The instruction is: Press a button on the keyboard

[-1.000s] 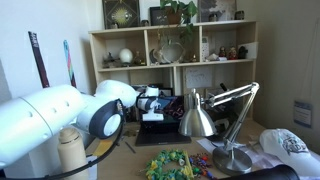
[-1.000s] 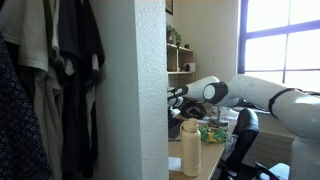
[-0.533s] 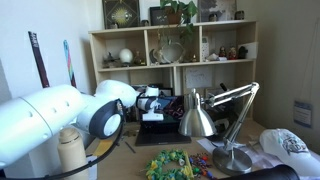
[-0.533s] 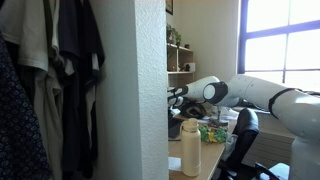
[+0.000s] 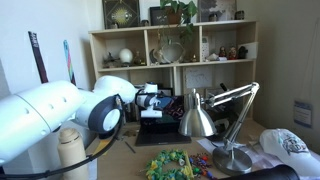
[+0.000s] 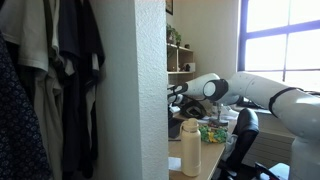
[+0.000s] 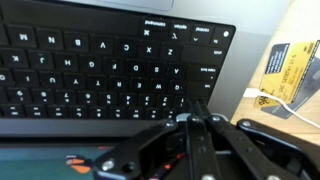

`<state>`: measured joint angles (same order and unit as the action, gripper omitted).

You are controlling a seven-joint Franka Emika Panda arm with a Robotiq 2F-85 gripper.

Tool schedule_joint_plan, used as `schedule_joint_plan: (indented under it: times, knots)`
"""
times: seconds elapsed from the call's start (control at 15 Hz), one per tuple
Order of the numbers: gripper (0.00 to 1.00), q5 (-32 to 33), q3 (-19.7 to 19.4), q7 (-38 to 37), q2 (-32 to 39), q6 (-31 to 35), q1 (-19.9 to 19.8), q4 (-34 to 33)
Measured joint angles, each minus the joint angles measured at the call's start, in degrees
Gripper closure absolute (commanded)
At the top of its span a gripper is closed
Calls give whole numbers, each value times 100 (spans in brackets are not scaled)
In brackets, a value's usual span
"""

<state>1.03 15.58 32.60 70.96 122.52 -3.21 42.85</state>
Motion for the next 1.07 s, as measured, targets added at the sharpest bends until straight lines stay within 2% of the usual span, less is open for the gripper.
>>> schedule_joint_plan:
  times: [0.33, 1.07]
  knots:
    - [95, 25, -119, -386, -712, 30, -29, 713]
    - [93, 62, -554, -622, -2708, 137, 196, 3156]
